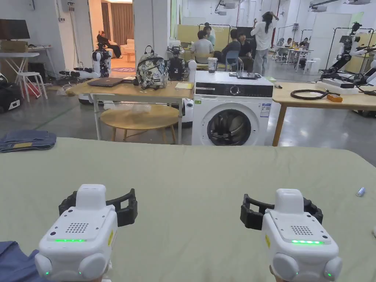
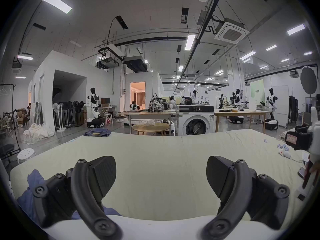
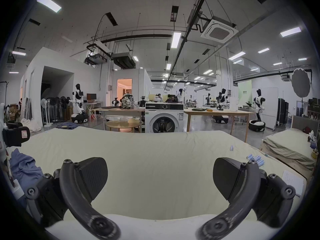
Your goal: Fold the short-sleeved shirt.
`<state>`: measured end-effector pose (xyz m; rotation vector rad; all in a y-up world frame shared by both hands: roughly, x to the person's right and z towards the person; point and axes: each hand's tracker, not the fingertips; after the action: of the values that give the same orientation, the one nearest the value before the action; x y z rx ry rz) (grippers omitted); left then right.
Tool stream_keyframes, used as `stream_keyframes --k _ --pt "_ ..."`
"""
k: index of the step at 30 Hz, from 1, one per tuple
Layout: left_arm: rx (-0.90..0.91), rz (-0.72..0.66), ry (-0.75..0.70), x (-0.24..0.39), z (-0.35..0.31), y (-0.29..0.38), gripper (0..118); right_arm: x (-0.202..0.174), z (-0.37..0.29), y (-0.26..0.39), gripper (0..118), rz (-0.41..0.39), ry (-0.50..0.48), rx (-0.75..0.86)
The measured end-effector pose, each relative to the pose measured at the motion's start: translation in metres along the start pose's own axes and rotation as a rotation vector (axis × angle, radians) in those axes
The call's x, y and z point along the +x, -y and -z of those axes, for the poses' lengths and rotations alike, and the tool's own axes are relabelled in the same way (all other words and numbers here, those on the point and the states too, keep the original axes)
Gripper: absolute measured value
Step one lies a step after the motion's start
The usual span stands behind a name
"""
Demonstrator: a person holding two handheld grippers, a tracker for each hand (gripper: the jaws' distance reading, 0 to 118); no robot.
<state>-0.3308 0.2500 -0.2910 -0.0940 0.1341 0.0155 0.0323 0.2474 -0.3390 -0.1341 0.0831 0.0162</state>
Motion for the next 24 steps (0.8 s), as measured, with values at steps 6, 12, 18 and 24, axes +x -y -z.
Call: stream_keyframes --k 6,12,18,24 --pt "-0.006 -0.374 0.057 -0.025 0.002 0.0 106 0.012 0.0 -0.005 118 0.253 0.012 -0.02" --pt "0.027 -0.224 0.001 -0.021 -0.001 -0.013 106 0.014 -0.002 -0.019 118 0.244 0.015 0.042" --pt "0.112 0.89 -0.13 0.036 -0.001 -0.006 105 -0.032 0.013 -0.001 118 -0.865 0.188 0.177" --pt "0.107 1.266 -0.143 0.047 -0.005 0.001 105 -0.04 0.016 0.025 118 -1.36 0.209 0.32"
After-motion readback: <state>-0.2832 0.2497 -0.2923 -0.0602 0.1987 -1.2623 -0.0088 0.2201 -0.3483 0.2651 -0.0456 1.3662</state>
